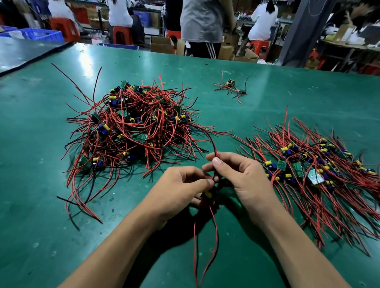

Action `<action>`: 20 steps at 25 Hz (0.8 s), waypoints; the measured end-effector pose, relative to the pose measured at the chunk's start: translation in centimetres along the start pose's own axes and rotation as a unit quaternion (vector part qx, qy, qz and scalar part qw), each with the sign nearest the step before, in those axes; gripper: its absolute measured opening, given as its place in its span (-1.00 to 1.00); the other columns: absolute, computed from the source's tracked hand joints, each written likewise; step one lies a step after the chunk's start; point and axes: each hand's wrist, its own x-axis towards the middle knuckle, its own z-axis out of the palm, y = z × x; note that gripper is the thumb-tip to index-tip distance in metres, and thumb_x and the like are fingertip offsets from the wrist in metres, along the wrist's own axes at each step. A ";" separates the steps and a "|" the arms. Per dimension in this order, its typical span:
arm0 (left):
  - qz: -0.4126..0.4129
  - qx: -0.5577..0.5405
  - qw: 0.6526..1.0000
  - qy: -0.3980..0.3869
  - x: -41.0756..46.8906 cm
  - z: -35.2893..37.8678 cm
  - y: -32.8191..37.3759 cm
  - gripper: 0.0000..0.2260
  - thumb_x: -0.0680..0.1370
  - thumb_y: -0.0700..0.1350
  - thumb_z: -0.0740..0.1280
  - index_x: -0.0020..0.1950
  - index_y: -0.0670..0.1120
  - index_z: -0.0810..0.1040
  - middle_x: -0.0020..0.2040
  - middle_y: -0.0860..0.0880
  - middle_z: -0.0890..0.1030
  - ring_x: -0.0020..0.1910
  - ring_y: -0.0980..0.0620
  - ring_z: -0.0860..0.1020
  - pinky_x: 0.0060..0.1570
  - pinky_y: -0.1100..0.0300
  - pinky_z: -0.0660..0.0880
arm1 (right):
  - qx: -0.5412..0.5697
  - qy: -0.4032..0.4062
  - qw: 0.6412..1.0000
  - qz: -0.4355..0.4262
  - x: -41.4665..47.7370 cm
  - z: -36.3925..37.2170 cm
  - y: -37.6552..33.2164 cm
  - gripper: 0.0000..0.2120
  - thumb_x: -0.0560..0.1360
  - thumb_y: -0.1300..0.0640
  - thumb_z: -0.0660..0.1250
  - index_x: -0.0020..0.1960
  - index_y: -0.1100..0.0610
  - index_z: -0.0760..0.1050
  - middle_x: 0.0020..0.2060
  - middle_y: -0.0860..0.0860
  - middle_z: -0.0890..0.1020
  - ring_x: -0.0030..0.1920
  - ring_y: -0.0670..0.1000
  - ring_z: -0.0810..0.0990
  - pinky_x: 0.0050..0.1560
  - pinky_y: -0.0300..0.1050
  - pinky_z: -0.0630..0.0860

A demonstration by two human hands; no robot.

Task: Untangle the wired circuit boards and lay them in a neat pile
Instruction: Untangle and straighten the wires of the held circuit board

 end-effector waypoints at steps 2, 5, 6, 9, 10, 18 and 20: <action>0.012 0.001 1.000 0.019 0.1 0.1 -0.2 -0.91 0.55 -0.29 0.35 -0.12 -0.20 0.64 -0.25 -0.15 0.67 -0.33 -0.05 0.62 -0.30 0.17 0.60 | -0.057 -0.015 0.998 -0.009 -0.1 0.0 0.0 -0.92 0.54 0.14 0.45 0.02 0.07 0.69 -0.20 -0.02 0.74 -0.25 -0.17 0.62 -0.21 -0.37 0.50; 0.024 -0.002 1.000 0.010 0.0 -0.1 -0.3 -0.91 0.54 -0.31 0.35 -0.07 -0.22 0.66 -0.22 -0.13 0.69 -0.31 -0.02 0.62 -0.28 0.17 0.60 | -0.103 -0.048 0.993 0.026 -0.2 0.2 0.0 -0.92 0.55 0.10 0.44 -0.06 0.08 0.70 -0.22 -0.01 0.73 -0.24 -0.14 0.63 -0.20 -0.36 0.50; 0.023 -0.005 1.000 0.001 -0.1 -0.1 -0.2 -0.90 0.54 -0.31 0.36 -0.07 -0.20 0.67 -0.22 -0.12 0.69 -0.32 0.00 0.62 -0.29 0.19 0.59 | -0.099 -0.050 0.993 0.036 -0.3 0.2 0.0 -0.88 0.57 0.11 0.41 -0.07 0.10 0.70 -0.21 0.01 0.73 -0.23 -0.13 0.63 -0.21 -0.34 0.51; 0.004 -0.037 0.999 -0.010 -0.2 -0.4 0.2 -0.89 0.52 -0.32 0.38 -0.11 -0.18 0.69 -0.19 -0.15 0.70 -0.32 -0.02 0.63 -0.30 0.18 0.60 | -0.012 -0.056 0.995 0.087 -0.2 0.1 -0.4 -0.79 0.59 0.06 0.37 -0.01 0.17 0.70 -0.16 0.16 0.72 -0.21 0.03 0.66 -0.19 -0.16 0.61; -0.006 -0.051 0.999 -0.012 -0.2 -0.5 0.4 -0.89 0.52 -0.33 0.37 -0.10 -0.18 0.68 -0.16 -0.17 0.70 -0.32 -0.04 0.64 -0.30 0.19 0.59 | 0.022 -0.056 0.993 0.106 -0.2 0.1 -0.5 -0.77 0.59 0.03 0.36 0.01 0.18 0.69 -0.16 0.18 0.71 -0.22 0.07 0.66 -0.19 -0.10 0.62; -0.043 -0.058 0.997 0.003 -0.2 -0.2 1.4 -0.88 0.55 -0.35 0.30 -0.10 -0.21 0.62 -0.26 -0.15 0.66 -0.36 -0.05 0.67 -0.38 0.24 0.59 | 0.118 -0.069 0.985 0.108 -0.6 1.1 -0.3 -0.78 0.55 0.01 0.38 0.00 0.14 0.70 -0.19 0.12 0.70 -0.27 0.03 0.65 -0.33 -0.15 0.59; -0.034 -0.055 0.998 0.012 -0.2 0.0 1.3 -0.89 0.55 -0.32 0.32 -0.11 -0.20 0.63 -0.27 -0.16 0.65 -0.38 -0.07 0.66 -0.42 0.25 0.56 | 0.101 -0.064 0.987 0.106 -0.5 1.1 -0.3 -0.78 0.53 0.00 0.40 0.02 0.12 0.70 -0.17 0.11 0.71 -0.27 0.01 0.65 -0.37 -0.19 0.56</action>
